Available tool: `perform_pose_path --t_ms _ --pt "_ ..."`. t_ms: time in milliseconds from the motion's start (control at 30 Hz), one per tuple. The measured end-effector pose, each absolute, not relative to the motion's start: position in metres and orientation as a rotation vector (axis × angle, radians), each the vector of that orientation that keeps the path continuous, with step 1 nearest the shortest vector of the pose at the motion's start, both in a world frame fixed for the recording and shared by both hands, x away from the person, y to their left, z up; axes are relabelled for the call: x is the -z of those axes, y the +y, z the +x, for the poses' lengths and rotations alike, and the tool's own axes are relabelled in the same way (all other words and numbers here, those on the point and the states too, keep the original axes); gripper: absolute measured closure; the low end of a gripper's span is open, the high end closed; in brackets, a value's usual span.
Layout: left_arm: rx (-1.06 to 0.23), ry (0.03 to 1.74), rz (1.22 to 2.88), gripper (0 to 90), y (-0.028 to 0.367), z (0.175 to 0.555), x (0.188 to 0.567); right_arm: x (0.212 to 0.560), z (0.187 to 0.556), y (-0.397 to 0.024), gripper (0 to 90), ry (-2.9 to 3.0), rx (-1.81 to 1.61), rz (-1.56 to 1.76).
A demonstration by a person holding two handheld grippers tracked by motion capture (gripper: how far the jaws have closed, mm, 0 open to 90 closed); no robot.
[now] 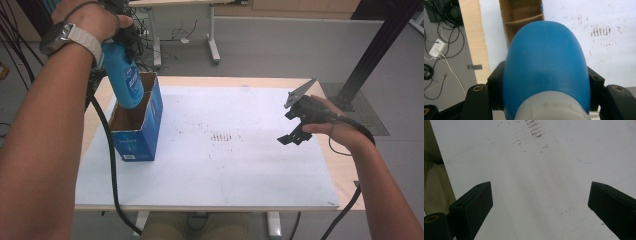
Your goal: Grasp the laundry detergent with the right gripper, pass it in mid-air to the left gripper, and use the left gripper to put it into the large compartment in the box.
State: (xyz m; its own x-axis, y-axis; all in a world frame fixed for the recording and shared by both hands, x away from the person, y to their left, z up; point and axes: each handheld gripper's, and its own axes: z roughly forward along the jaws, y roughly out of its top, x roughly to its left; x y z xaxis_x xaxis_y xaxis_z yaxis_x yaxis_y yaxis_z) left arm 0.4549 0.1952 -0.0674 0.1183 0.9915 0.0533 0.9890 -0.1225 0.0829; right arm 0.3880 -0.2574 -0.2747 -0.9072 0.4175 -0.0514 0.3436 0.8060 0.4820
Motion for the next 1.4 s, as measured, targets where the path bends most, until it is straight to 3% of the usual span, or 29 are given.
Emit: perform_pose_path --t_ms 1400 --pt "-0.180 2.061 2.303 37.8 0.213 0.468 0.116 0.286 0.389 -0.262 5.7 2.852 -0.717 0.648"
